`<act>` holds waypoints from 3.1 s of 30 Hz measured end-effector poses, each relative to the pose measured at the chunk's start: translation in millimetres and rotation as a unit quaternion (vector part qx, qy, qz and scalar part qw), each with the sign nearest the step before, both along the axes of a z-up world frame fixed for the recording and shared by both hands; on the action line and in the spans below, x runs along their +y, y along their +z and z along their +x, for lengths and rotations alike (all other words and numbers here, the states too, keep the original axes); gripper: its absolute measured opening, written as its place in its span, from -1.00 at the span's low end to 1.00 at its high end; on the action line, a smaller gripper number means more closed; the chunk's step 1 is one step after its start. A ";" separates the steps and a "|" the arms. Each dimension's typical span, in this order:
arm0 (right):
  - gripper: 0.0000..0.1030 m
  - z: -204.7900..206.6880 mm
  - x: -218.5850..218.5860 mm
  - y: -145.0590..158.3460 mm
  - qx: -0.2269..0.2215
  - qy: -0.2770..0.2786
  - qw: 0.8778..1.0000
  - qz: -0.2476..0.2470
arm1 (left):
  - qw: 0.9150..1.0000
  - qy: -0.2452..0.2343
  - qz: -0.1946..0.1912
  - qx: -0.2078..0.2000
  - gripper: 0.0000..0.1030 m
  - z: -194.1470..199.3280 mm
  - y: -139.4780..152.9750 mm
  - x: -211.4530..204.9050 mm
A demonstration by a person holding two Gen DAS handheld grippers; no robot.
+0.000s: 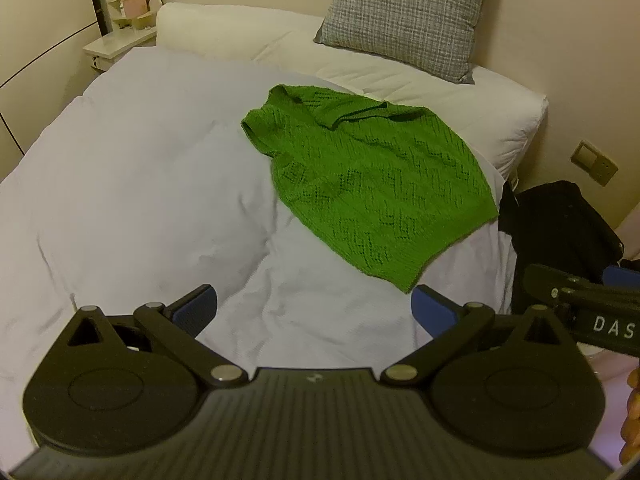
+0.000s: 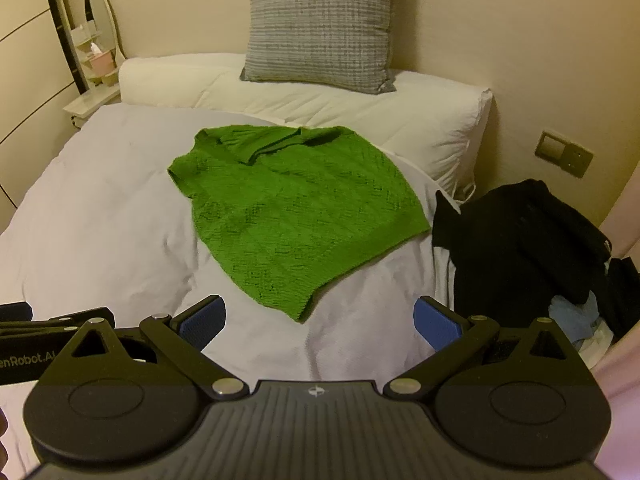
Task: Fold clothes
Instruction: 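Approach the green knit vest on the bed with both grippers open, then grasp the vest hem with the left gripper while the right gripper grasps the hem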
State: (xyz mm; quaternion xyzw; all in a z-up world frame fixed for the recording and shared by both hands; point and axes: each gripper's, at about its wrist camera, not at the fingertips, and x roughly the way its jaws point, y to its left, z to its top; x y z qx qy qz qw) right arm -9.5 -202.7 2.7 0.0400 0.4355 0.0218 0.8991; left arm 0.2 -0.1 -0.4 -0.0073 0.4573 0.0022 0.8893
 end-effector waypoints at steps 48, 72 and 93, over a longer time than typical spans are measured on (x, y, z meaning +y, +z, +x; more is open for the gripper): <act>1.00 46.1 -15.5 -8.6 0.017 0.044 0.999 -0.014 | 0.999 0.005 -0.034 0.039 0.98 29.6 -24.5 -17.5; 0.99 186.7 -90.2 -124.9 0.076 0.181 0.977 -0.080 | 0.978 0.104 -0.090 0.156 0.98 147.2 -150.9 -85.5; 0.93 309.4 -74.9 -208.3 0.128 0.264 0.954 -0.063 | 0.925 0.276 -0.189 0.179 0.91 217.3 -248.2 -22.9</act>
